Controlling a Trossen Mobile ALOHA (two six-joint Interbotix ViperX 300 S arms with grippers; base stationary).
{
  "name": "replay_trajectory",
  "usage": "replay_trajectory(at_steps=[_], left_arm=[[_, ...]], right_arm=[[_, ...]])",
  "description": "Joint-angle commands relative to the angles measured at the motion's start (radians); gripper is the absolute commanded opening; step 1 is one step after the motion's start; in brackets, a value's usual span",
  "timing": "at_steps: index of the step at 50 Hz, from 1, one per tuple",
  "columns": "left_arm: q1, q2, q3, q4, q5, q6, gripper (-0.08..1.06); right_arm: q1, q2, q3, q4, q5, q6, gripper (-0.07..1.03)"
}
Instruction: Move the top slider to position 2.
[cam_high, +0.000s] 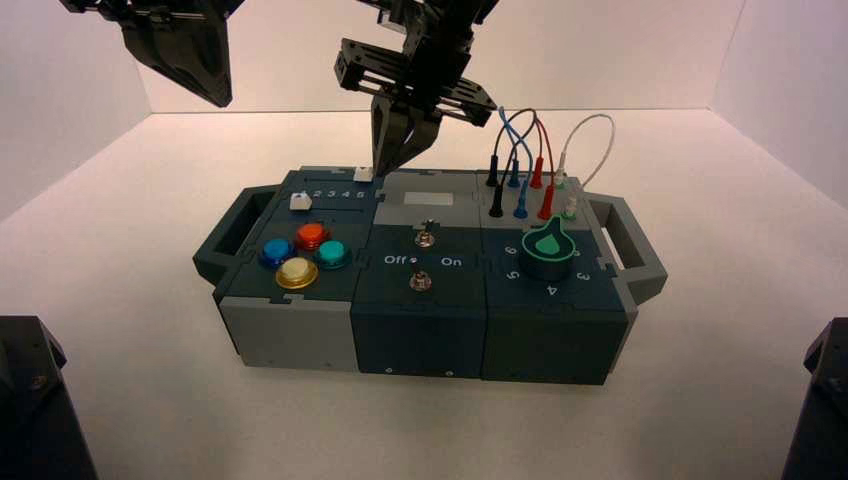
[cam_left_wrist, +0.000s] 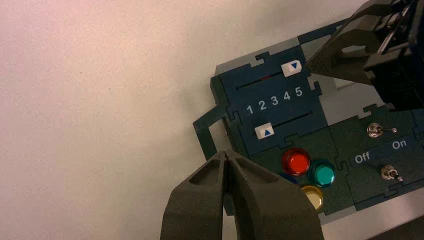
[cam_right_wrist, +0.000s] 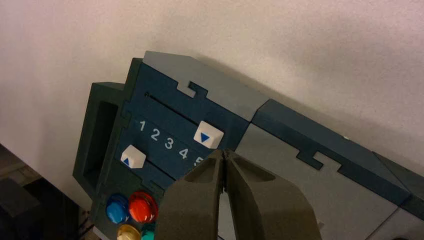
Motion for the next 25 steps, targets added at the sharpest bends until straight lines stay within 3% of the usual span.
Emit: replay_trajectory(at_steps=[1,25], left_arm=[[-0.006,-0.005,-0.011,-0.002,-0.003,0.002,-0.03],[-0.008,-0.005,-0.008,-0.002,0.002,0.002,-0.03]], right_arm=[[0.006,-0.014,-0.032,0.008,-0.003,-0.002,-0.02],[0.006,0.015,-0.052,0.014,-0.002,-0.002,-0.02]])
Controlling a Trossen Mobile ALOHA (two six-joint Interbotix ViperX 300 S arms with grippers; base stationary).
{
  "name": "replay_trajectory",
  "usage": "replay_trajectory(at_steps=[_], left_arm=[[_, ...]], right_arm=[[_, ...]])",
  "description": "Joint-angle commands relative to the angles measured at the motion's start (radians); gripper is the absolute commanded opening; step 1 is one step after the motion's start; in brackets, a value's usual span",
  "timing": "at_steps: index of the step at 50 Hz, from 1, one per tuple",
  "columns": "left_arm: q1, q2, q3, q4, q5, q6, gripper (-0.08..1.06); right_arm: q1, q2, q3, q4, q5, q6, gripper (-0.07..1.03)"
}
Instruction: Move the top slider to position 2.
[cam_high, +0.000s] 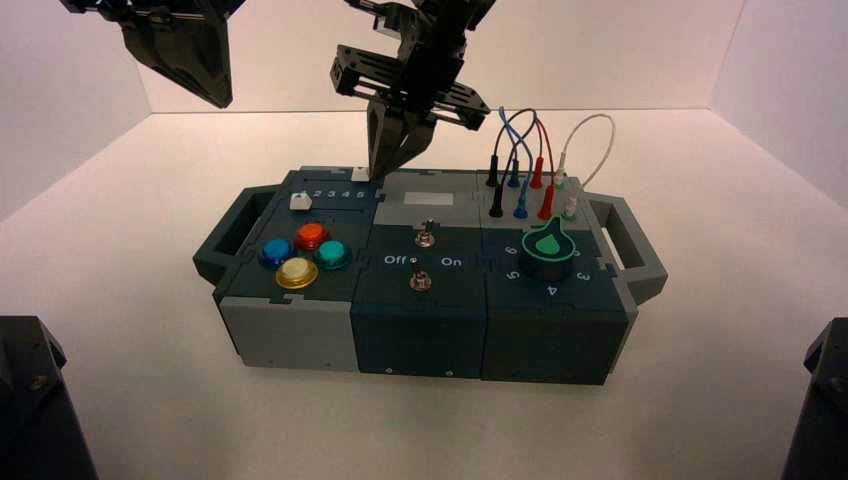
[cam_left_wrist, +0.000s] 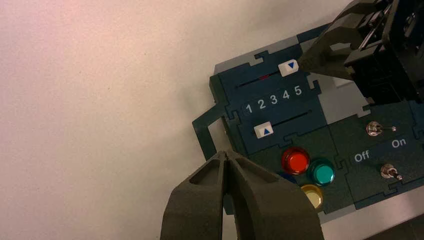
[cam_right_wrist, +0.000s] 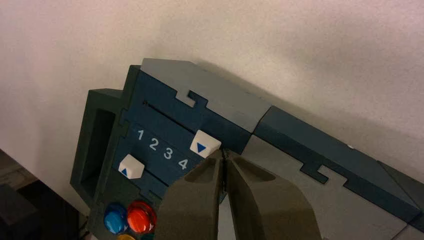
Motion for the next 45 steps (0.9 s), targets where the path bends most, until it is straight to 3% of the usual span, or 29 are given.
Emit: replay_trajectory(at_steps=[1,45], left_arm=[[-0.006,-0.005,-0.006,0.000,-0.003,0.002,-0.03],[-0.008,0.005,-0.006,0.000,0.002,0.005,-0.03]], right_arm=[[0.008,-0.015,-0.031,0.011,-0.002,-0.002,-0.02],[0.049,0.064,-0.133,0.038,0.028,-0.002,-0.02]])
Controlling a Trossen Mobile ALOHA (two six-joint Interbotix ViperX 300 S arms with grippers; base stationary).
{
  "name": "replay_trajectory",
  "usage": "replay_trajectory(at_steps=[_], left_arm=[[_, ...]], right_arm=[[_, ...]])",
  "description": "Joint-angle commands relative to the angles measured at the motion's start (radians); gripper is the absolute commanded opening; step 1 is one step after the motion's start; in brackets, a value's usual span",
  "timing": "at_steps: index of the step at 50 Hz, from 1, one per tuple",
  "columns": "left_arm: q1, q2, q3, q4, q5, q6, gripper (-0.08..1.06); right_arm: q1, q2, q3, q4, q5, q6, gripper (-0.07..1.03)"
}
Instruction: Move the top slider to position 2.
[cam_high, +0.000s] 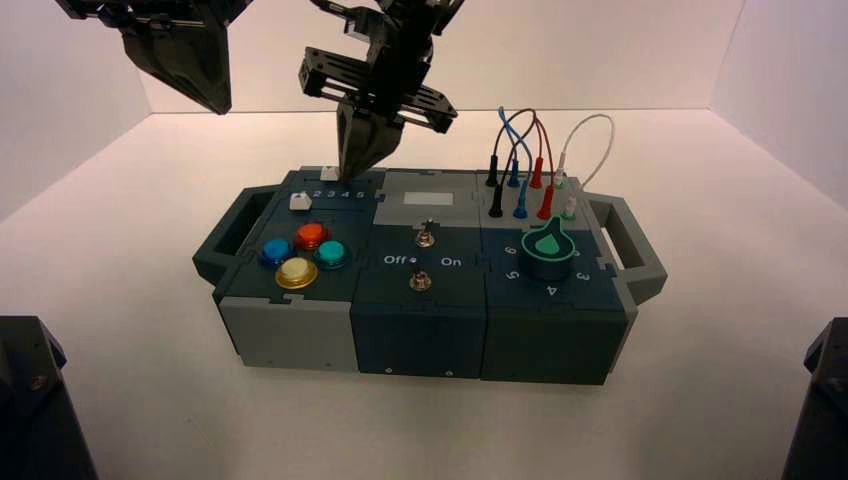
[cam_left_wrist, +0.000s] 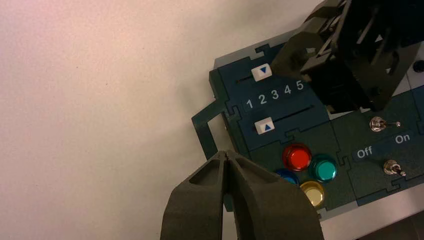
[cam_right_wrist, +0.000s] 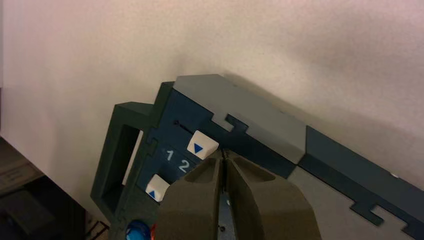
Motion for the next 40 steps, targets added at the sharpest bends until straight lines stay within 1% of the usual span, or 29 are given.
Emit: replay_trajectory(at_steps=[1,33,40], left_arm=[[-0.005,-0.006,-0.012,-0.002,-0.003,0.002,-0.03],[-0.006,-0.006,-0.012,0.000,0.002,0.002,-0.03],[-0.006,0.000,-0.012,0.000,0.005,0.002,-0.03]], right_arm=[[0.011,-0.012,-0.025,0.008,-0.002,-0.002,-0.02],[0.011,-0.009,-0.034,0.011,0.000,-0.002,-0.02],[0.011,-0.008,-0.034,0.017,0.000,0.000,-0.02]])
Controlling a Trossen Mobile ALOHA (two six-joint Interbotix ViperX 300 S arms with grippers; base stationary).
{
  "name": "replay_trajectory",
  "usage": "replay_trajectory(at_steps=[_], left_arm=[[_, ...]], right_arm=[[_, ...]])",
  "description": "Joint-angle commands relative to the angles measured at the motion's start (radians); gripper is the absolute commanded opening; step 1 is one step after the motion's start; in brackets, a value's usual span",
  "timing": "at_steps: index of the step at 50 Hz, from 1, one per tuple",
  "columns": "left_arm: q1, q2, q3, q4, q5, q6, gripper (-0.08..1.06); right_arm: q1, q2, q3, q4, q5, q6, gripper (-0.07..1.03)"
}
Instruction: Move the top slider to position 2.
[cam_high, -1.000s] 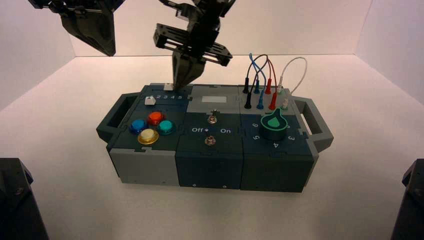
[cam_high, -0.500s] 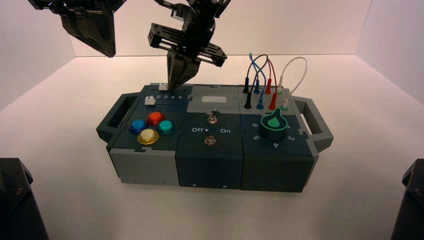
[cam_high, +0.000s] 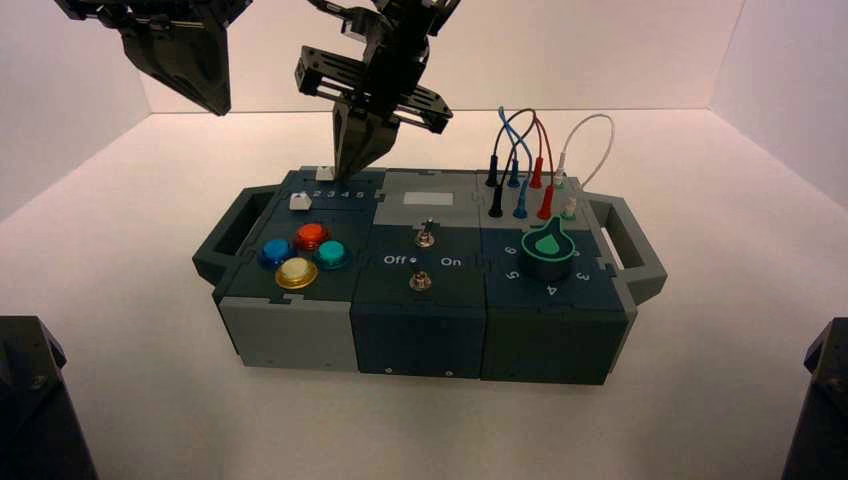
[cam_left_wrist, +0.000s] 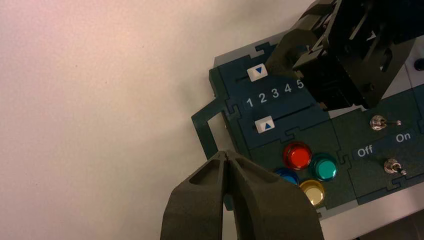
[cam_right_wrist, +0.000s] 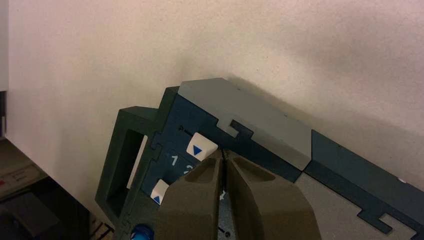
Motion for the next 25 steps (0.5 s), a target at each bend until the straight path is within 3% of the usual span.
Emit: replay_trajectory(at_steps=[1,25], left_arm=[[-0.006,-0.002,-0.012,-0.003,-0.002,0.002,-0.03],[-0.006,0.006,-0.008,-0.002,0.002,0.002,-0.03]], right_arm=[[0.011,-0.015,-0.021,0.011,-0.003,0.000,-0.02],[0.012,-0.015,-0.005,0.012,-0.003,-0.002,-0.02]])
